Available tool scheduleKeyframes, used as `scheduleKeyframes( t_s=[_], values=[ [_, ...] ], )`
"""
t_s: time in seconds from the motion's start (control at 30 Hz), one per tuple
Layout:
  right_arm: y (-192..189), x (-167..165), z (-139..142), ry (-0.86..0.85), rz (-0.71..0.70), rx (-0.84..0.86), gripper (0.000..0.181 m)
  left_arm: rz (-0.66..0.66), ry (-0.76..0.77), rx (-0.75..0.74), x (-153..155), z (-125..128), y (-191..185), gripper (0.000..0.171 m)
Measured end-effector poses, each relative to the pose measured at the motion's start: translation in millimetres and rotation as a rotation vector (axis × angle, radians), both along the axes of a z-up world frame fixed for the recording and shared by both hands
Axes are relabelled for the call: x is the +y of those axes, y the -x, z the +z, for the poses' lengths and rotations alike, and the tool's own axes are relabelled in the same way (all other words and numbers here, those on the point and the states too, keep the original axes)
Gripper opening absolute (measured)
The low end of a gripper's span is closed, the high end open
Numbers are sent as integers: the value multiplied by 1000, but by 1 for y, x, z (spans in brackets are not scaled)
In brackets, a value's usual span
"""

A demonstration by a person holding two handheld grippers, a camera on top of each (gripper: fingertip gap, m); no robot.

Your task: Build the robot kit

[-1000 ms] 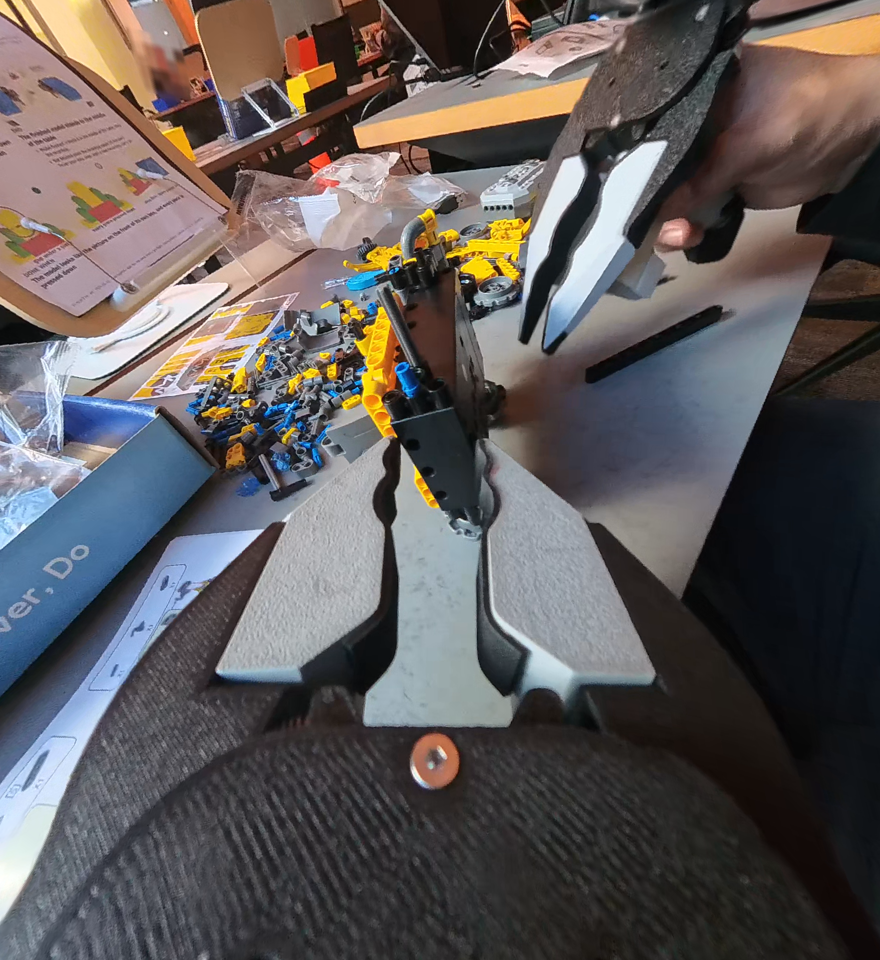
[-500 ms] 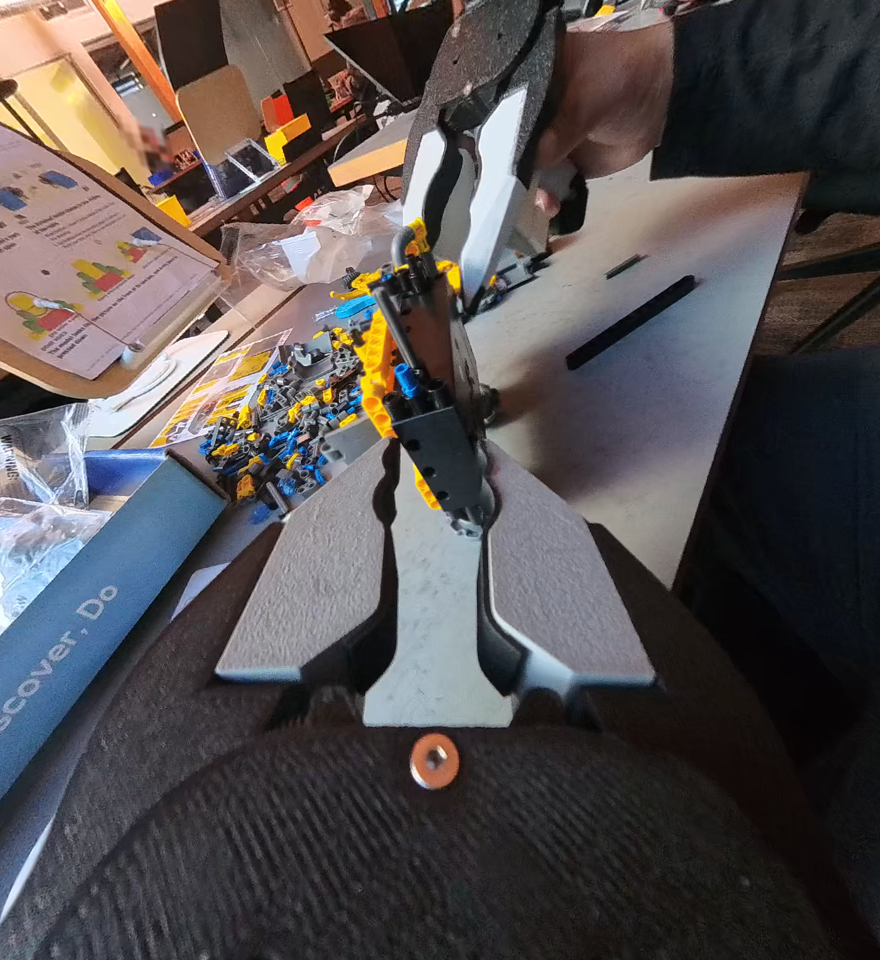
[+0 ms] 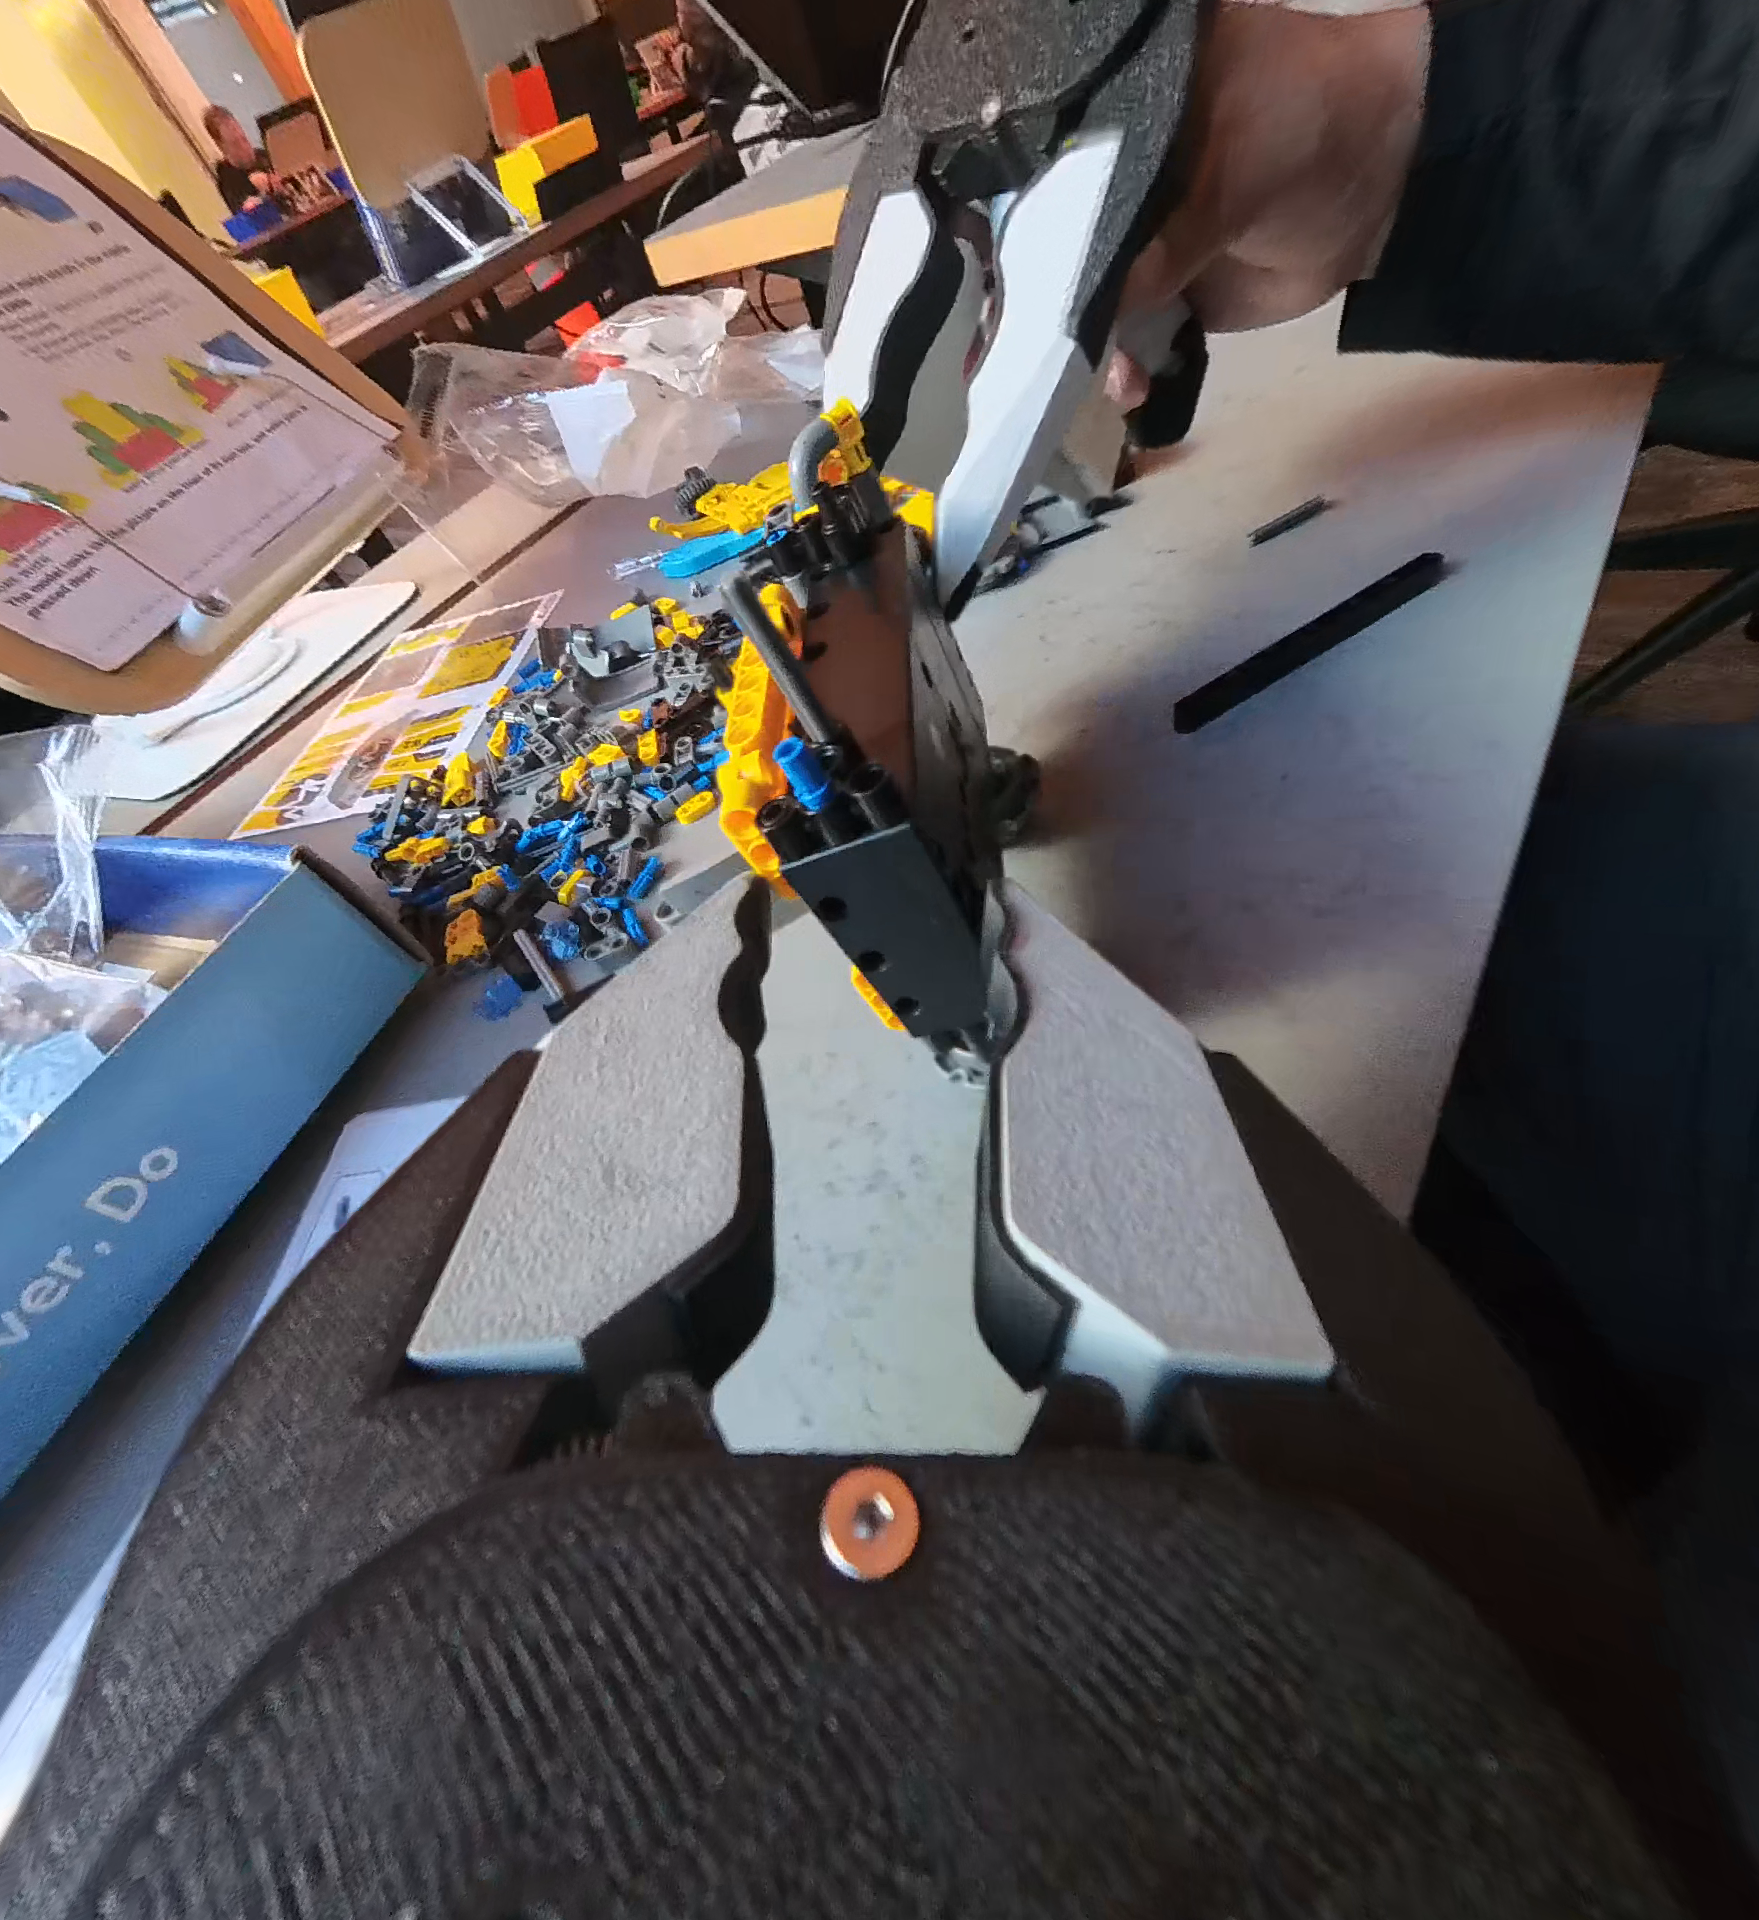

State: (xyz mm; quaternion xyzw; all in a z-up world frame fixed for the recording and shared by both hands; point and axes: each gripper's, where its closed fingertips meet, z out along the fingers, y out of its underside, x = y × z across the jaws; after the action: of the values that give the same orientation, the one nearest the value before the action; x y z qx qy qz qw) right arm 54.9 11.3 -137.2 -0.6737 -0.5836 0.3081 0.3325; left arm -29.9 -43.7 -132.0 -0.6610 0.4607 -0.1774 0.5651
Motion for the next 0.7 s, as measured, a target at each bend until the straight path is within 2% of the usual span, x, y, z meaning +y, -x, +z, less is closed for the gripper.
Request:
scheduleKeyframes(
  t_s=[0.1, 0.23, 0.4, 0.57, 0.7],
  values=[
    [0, 6, -3, -43, -30, -22, 37, -11, -13, 21, 0, 0, 0, 38],
    [0, -4, 6, -83, -28, 9, 26, -64, -184, 147, -6, 0, 3, 36],
    [-9, -16, 3, -130, -38, -31, 28, -131, -274, 157, -16, 1, 4, 35],
    [-5, -28, 19, -120, 8, 15, 42, -140, -282, 128, -17, 0, 7, 33],
    [2, -28, 10, -95, 45, -33, 43, -102, -217, 135, -7, -5, 12, 35]
  ],
)
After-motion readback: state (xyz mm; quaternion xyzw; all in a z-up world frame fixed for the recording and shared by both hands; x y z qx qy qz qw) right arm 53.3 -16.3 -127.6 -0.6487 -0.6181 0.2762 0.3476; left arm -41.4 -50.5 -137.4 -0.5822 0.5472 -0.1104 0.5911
